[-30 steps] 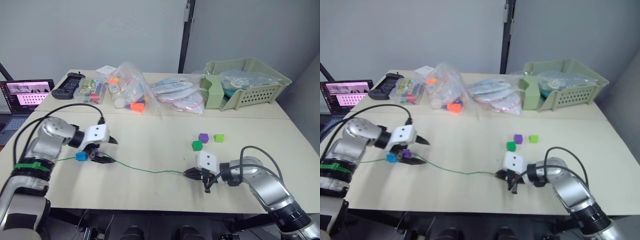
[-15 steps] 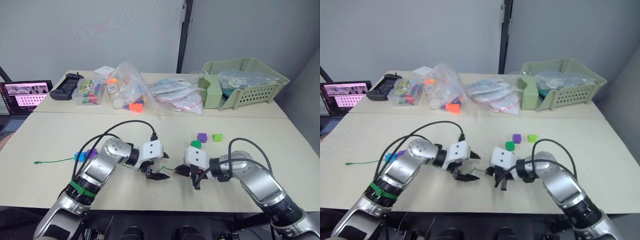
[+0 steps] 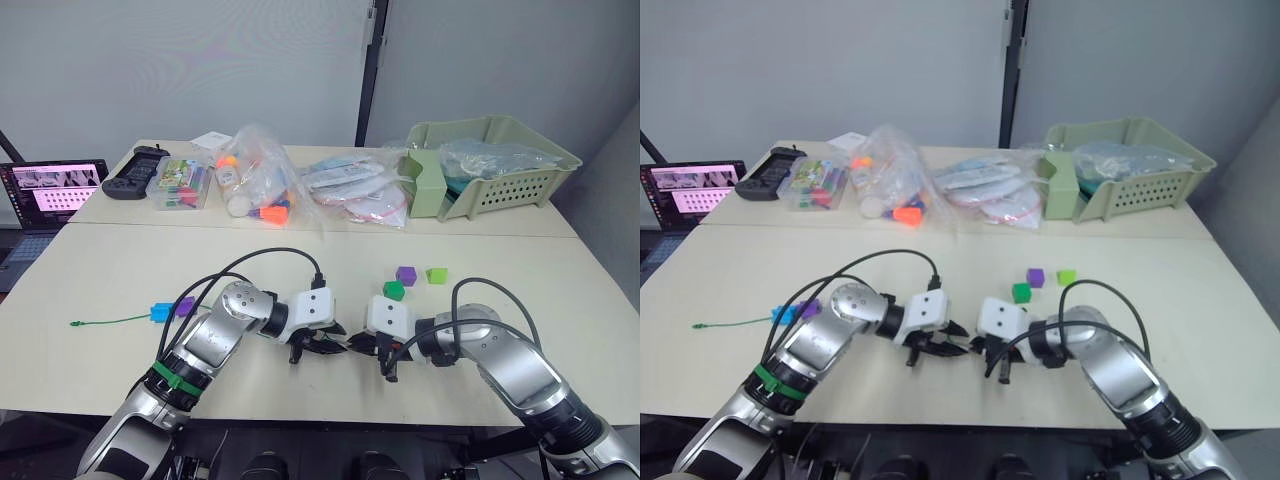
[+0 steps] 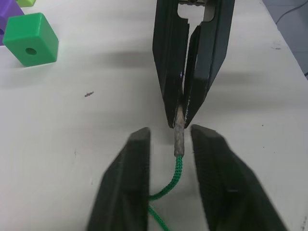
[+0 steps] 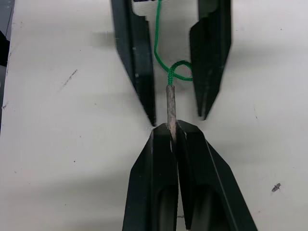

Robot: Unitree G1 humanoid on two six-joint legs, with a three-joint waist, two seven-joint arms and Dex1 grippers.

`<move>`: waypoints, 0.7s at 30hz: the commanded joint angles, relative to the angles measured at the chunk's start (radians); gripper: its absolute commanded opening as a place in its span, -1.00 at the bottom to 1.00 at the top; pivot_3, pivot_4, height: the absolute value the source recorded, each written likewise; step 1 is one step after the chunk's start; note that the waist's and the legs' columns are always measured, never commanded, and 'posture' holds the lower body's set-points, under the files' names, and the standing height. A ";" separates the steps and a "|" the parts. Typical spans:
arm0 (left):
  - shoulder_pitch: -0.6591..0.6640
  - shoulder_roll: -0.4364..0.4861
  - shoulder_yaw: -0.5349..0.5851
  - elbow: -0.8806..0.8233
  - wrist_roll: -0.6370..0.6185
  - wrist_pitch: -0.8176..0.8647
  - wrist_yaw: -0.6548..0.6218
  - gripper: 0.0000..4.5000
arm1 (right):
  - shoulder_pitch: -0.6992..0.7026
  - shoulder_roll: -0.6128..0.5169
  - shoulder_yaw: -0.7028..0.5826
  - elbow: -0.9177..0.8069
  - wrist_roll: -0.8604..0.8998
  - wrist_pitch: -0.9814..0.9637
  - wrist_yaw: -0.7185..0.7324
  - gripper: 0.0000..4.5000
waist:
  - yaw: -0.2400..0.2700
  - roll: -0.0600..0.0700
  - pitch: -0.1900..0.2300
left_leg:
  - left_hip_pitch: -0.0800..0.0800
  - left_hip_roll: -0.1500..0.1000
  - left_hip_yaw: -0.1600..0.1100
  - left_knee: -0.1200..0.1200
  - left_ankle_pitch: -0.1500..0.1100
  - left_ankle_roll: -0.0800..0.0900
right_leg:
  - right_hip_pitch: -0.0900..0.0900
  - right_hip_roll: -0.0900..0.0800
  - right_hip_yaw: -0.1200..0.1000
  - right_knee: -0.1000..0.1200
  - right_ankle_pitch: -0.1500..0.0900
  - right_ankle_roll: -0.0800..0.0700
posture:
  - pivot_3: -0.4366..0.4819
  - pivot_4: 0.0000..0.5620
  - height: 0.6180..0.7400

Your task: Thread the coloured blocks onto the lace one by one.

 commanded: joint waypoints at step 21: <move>-0.014 0.018 0.019 -0.039 -0.014 -0.002 -0.011 -1.00 | 0.024 -0.027 -0.081 -0.078 0.046 0.046 -0.019 0.02 | 0.001 0.000 0.000 | 0.000 0.000 0.000 0.000 0.000 0.000 | 0.000 0.000 0.000 0.000 0.000 0.000 | -0.05 -0.47 1.00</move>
